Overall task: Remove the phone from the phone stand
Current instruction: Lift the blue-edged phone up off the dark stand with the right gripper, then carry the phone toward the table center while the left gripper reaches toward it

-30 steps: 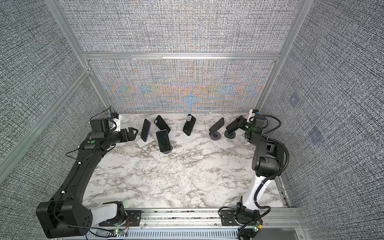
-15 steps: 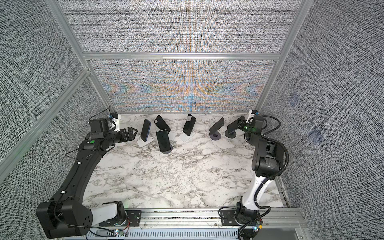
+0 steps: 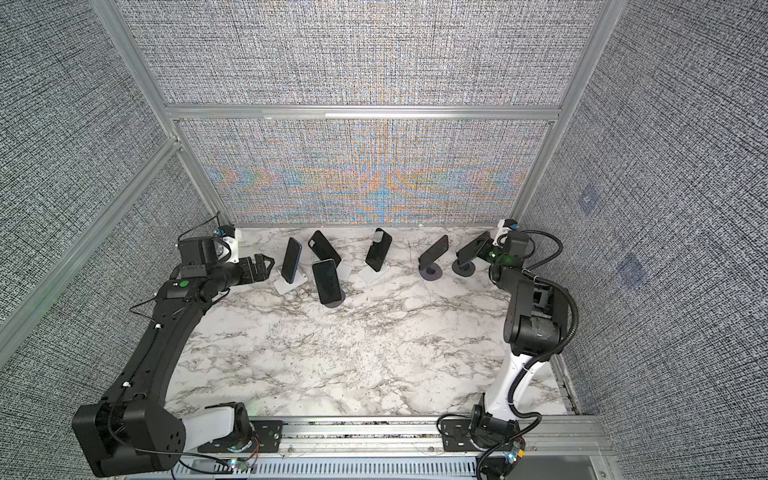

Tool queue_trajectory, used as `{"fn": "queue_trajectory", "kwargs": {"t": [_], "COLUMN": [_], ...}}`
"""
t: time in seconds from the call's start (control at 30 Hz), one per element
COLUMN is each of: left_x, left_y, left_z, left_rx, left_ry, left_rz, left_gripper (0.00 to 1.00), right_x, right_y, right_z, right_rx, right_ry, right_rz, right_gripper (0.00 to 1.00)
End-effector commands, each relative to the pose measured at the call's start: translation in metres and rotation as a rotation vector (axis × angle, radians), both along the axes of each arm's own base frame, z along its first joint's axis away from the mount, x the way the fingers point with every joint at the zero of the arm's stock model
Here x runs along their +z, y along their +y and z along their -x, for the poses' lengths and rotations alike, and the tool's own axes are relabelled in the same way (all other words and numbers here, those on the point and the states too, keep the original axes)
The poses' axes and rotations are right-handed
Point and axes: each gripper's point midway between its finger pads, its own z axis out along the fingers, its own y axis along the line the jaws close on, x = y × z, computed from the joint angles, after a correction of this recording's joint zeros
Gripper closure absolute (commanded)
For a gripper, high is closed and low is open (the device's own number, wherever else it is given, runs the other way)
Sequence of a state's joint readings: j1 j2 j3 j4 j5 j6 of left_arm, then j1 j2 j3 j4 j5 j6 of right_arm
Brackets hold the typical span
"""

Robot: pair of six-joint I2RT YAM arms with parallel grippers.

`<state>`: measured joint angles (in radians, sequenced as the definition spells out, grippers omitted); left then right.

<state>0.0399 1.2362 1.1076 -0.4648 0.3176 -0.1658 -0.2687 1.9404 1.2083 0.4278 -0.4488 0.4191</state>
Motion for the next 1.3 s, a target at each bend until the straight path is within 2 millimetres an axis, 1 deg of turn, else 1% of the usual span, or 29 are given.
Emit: {"fn": "queue_trajectory", "kwargs": {"t": [0.0, 0.1, 0.37, 0.63, 0.67, 0.77, 0.83, 0.93, 1.0, 1.17, 1.27], "left_x": [0.006, 0.006, 0.009, 0.012, 0.012, 0.015, 0.017, 0.021, 0.026, 0.049, 0.059], "left_y": [-0.002, -0.002, -0.003, -0.004, -0.004, -0.01, -0.014, -0.018, -0.023, -0.037, -0.05], "left_z": [-0.002, -0.002, -0.001, -0.001, -0.001, 0.001, 0.003, 0.006, 0.01, 0.022, 0.031], "left_rx": [-0.006, -0.007, -0.011, -0.02, -0.023, -0.052, -0.07, -0.092, -0.117, -0.183, -0.219], "left_ry": [-0.022, -0.024, -0.032, -0.038, -0.037, -0.035, -0.03, -0.036, -0.038, -0.089, -0.105], "left_rz": [0.015, 0.017, 0.02, 0.026, 0.029, 0.057, 0.075, 0.09, 0.104, 0.147, 0.147], "left_gripper": [0.04, 0.04, 0.03, 0.04, 0.04, 0.13, 0.15, 0.16, 0.18, 0.21, 0.23], "right_x": [0.008, 0.01, 0.021, 0.041, 0.046, 0.055, 0.062, 0.073, 0.08, 0.108, 0.117], "right_y": [-0.003, -0.004, -0.003, 0.001, 0.001, 0.005, 0.007, 0.011, 0.017, 0.036, 0.046], "right_z": [0.0, 0.0, 0.002, 0.009, 0.011, 0.017, 0.023, 0.036, 0.045, 0.077, 0.101], "right_rx": [-0.007, -0.007, 0.002, 0.013, 0.016, 0.033, 0.043, 0.055, 0.073, 0.128, 0.156], "right_ry": [-0.019, -0.025, -0.021, -0.015, -0.014, 0.016, 0.035, 0.057, 0.078, 0.114, 0.171], "right_rz": [0.031, 0.032, 0.037, 0.048, 0.049, 0.049, 0.049, 0.05, 0.045, 0.034, 0.021], "right_gripper": [0.98, 1.0, 1.0, 1.0, 1.0, 1.0, 1.0, 1.0, 1.0, 1.0, 1.0]}}
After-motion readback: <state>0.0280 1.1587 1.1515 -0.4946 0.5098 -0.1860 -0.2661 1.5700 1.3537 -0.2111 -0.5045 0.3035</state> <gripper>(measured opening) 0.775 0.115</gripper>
